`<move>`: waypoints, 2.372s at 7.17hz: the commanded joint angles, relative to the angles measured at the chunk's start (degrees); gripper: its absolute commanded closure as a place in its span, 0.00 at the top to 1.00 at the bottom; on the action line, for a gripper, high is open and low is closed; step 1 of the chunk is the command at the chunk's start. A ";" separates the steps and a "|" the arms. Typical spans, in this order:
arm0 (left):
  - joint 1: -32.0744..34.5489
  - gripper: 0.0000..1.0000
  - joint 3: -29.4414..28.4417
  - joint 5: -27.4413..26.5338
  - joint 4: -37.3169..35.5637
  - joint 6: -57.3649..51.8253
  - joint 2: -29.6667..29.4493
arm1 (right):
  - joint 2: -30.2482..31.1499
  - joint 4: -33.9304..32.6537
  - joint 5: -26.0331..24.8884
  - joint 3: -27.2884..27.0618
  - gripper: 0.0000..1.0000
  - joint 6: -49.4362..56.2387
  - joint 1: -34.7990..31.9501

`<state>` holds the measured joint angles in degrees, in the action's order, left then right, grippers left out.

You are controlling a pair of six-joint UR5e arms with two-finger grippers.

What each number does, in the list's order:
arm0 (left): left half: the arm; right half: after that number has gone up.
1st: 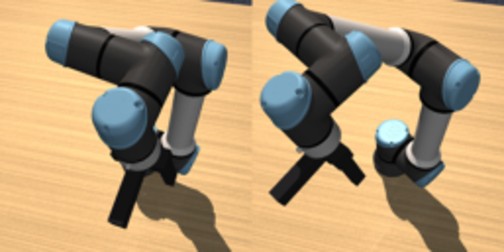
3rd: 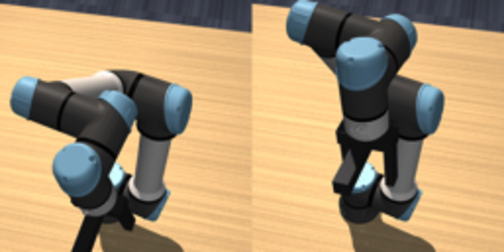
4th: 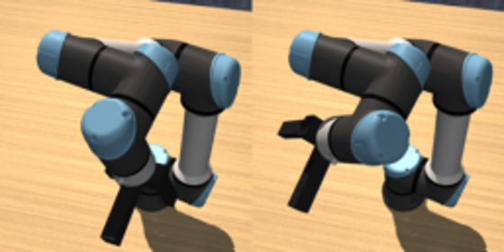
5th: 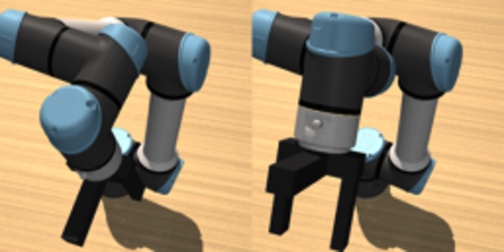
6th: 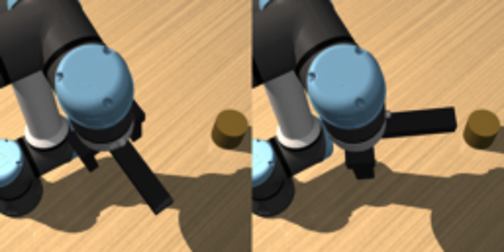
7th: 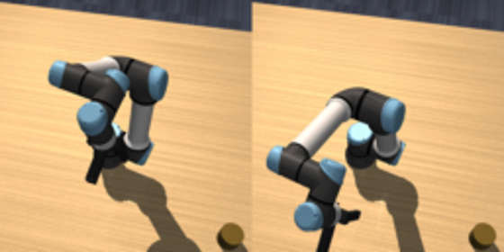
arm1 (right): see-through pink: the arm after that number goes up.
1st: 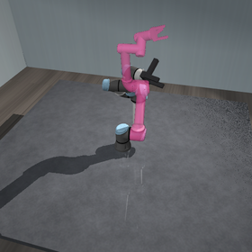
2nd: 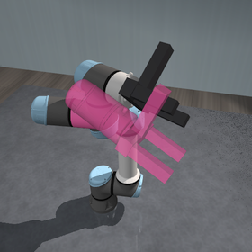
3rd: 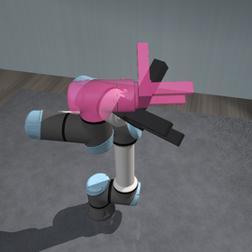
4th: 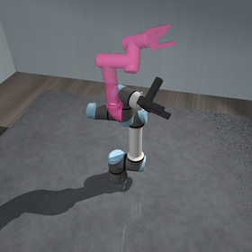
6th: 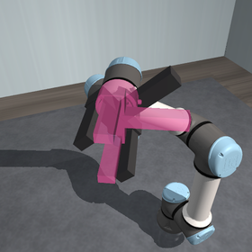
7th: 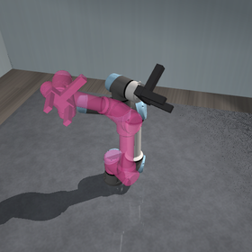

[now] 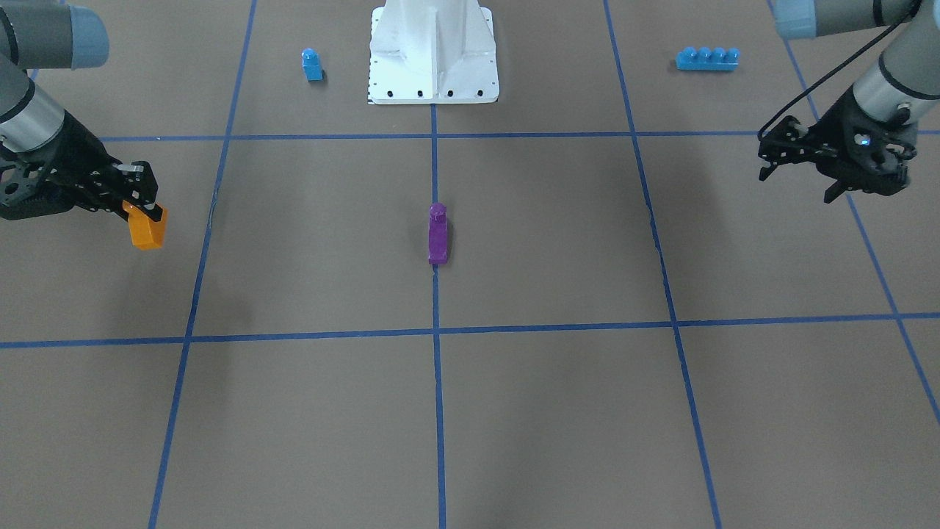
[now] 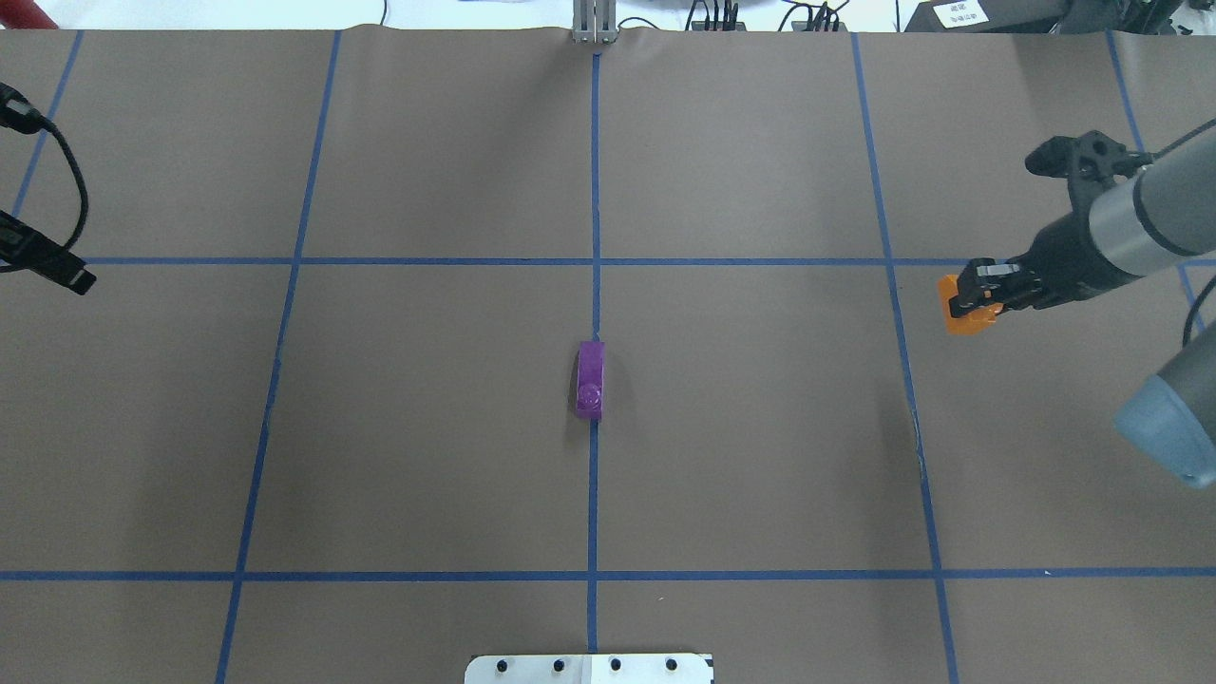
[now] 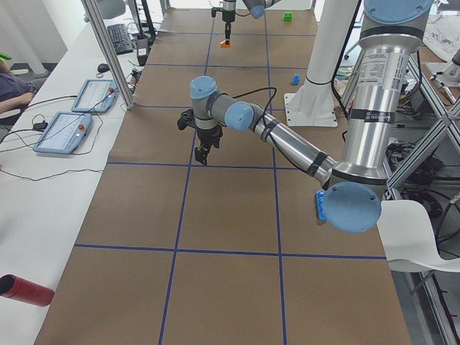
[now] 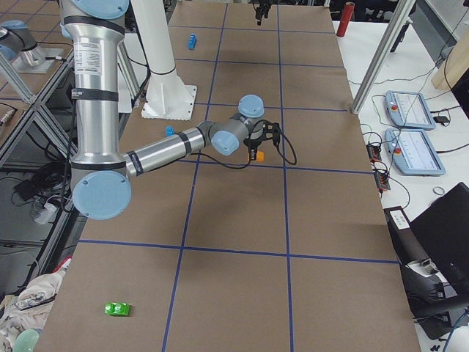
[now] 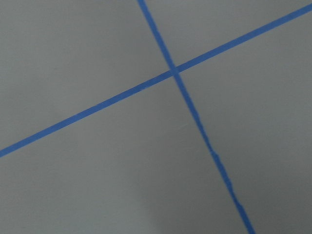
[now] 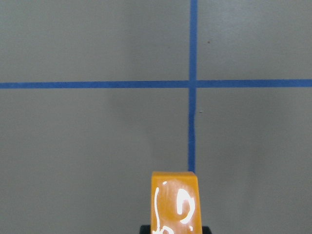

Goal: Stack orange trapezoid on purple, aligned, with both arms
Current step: 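Carry the orange block with the right gripper over the purple block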

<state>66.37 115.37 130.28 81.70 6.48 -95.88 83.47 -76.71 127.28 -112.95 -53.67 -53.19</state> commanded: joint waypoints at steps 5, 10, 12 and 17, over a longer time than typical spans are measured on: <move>7.02 1.00 0.12 3.31 -2.15 -8.15 4.21 | -35.87 -25.95 -15.74 9.89 0.00 -20.99 21.00; 7.02 1.00 0.03 4.98 -2.16 -7.80 4.22 | -41.46 -18.32 -21.28 20.48 0.00 -22.62 24.18; 6.93 1.00 0.03 4.98 -2.16 -7.62 4.22 | -41.46 -17.86 -21.72 21.02 0.00 -22.71 25.32; 6.84 1.00 -0.06 5.07 -2.16 -7.53 4.13 | -41.37 -18.04 -23.22 22.16 0.00 -22.71 26.56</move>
<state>73.27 115.35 135.35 79.54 -1.06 -91.76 42.11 -94.67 104.37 -91.22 -76.38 -26.82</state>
